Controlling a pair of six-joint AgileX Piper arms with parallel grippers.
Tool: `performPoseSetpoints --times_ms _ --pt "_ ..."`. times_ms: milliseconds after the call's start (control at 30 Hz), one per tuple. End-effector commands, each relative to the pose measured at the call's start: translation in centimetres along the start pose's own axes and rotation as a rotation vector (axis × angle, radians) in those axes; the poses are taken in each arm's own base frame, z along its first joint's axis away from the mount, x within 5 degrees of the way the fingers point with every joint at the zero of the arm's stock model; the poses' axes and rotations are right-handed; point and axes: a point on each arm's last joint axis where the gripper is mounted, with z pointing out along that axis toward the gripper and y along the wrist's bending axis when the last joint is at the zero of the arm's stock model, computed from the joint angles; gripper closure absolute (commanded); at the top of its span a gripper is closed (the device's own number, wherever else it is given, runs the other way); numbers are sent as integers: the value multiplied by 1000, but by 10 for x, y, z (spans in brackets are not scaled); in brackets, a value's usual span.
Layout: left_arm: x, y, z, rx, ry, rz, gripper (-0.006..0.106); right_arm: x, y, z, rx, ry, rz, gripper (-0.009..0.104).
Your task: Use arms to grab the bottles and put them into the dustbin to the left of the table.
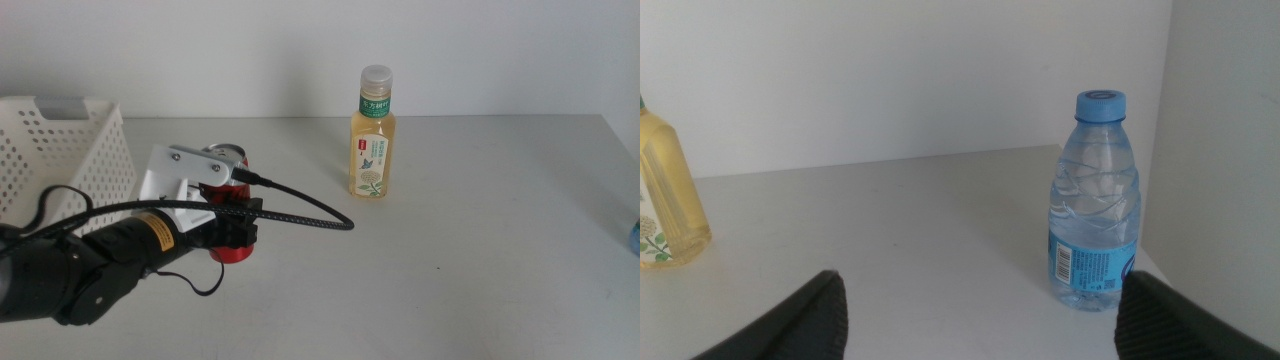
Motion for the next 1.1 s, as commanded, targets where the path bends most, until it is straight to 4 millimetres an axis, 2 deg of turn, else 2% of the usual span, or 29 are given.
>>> performPoseSetpoints --times_ms 0,167,333,600,733,867,1067 --pt "-46 -5 -18 -2 -145 -5 83 -11 1 -3 -7 -100 -18 1" --pt "-82 0 -34 -115 29 5 83 -11 1 -3 -7 -100 -18 1" --pt "-136 6 -51 -222 181 -11 84 -11 1 -3 -7 -100 -18 1" --pt "-206 41 -84 -267 381 120 84 -11 1 -3 -7 -100 -18 1" --pt "-222 77 -95 -350 420 65 84 -11 1 -3 -7 -100 -18 1" --pt "-226 113 -101 -428 436 29 84 -11 1 -3 -7 -100 -18 1" --pt "-215 160 -95 -474 516 -16 84 -11 1 -3 -7 -100 -18 1"
